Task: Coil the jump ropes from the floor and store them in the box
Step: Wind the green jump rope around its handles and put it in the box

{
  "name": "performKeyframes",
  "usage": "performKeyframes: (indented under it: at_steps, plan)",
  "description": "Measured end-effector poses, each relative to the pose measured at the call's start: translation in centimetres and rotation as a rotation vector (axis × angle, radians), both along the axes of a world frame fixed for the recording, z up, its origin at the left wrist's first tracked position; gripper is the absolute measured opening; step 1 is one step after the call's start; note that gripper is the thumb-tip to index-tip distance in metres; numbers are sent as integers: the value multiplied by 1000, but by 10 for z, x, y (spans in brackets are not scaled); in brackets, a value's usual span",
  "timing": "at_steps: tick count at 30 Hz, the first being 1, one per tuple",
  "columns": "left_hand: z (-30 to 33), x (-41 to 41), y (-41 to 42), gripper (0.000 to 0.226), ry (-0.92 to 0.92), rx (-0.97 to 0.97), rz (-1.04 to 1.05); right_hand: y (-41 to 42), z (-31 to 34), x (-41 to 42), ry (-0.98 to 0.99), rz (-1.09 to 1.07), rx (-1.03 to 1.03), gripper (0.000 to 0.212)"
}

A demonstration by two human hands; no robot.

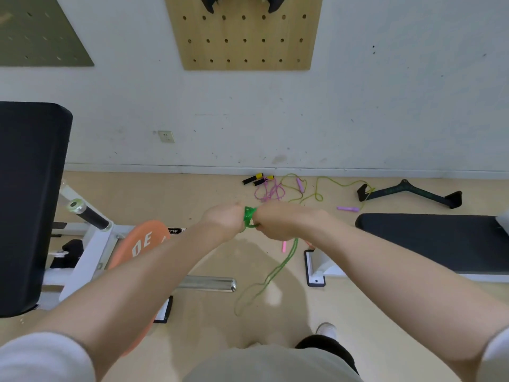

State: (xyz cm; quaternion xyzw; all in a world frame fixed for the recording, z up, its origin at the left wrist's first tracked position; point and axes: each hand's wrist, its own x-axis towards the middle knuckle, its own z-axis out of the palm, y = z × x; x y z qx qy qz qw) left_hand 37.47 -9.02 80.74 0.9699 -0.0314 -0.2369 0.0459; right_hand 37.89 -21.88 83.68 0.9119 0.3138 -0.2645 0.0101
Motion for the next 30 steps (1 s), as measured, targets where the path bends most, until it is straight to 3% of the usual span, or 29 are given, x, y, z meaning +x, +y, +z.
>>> performKeyframes:
  at_steps: [2, 6, 8, 12, 16, 19, 23, 30]
  plan:
    - [-4, -5, 2, 27, 59, 41, -58, -5, 9, 12, -51, 0, 107, 29]
    - [9, -13, -2, 29, 69, -26, -195, -27, 24, 36, 43, -104, 386, 31]
    - [24, -16, -11, 26, 22, -101, -239, -40, 21, 45, 113, -198, 553, 11]
    - [55, -12, -27, 29, -87, -377, -221, -72, 17, 52, 325, -413, 911, 9]
    - [74, 2, -49, 28, -187, -488, -165, -96, 8, 54, 458, -547, 1062, 27]
    - [74, 13, -70, 17, -224, -550, -39, -110, 0, 53, 437, -591, 1037, 32]
    - [53, 29, -91, 29, -309, -585, 163, -120, -15, 53, 170, -447, 809, 27]
    - [26, 49, -117, 24, -267, -166, 174, -119, 5, 61, -93, -22, 229, 39]
